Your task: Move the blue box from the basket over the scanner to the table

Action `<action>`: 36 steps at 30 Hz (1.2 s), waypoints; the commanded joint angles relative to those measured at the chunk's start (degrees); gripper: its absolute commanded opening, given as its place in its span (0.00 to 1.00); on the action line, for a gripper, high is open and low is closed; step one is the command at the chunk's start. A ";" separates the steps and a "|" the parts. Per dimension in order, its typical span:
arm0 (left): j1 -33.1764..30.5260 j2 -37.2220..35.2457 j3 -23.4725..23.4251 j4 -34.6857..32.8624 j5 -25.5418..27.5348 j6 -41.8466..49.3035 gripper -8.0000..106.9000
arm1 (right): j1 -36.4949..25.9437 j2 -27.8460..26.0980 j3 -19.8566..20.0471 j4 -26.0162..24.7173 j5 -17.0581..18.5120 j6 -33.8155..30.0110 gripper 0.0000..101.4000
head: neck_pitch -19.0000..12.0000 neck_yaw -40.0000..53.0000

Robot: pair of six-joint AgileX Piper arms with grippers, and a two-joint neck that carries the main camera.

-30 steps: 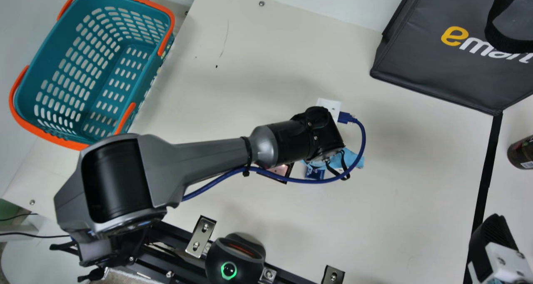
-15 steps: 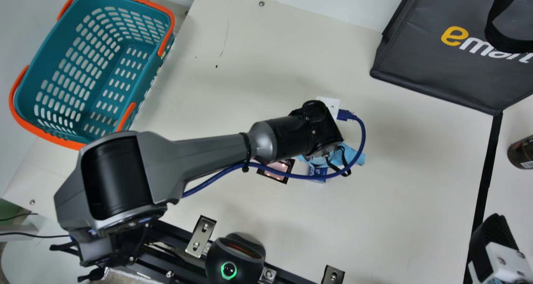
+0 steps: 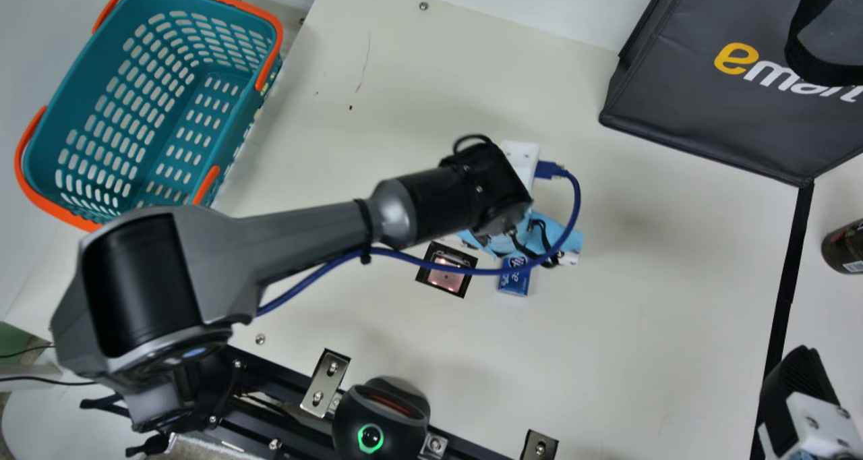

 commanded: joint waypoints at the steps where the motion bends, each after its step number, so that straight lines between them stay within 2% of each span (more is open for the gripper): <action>1: 2.04 -2.93 1.23 -1.59 -0.66 3.68 0.85 | 0.00 0.00 0.00 0.00 0.00 0.00 0.94 | -1.75 0.14; 12: 15.92 -16.16 7.85 -10.15 0.02 21.69 0.85 | 0.00 0.00 0.00 0.00 0.00 0.00 0.94 | -1.75 0.14; 19: 24.71 -23.79 10.61 -12.16 2.32 30.63 0.85 | 0.00 0.00 0.00 0.00 0.00 0.00 0.94 | -1.75 0.14; 25: 28.99 -30.49 12.18 -6.60 2.58 32.95 0.85 | 0.00 0.00 0.00 0.00 0.00 0.00 0.94 | -1.75 0.14; 36: 30.01 -40.97 12.85 8.69 4.22 30.59 0.85 | 0.00 0.00 0.00 0.00 0.00 0.00 0.94 | -1.75 0.14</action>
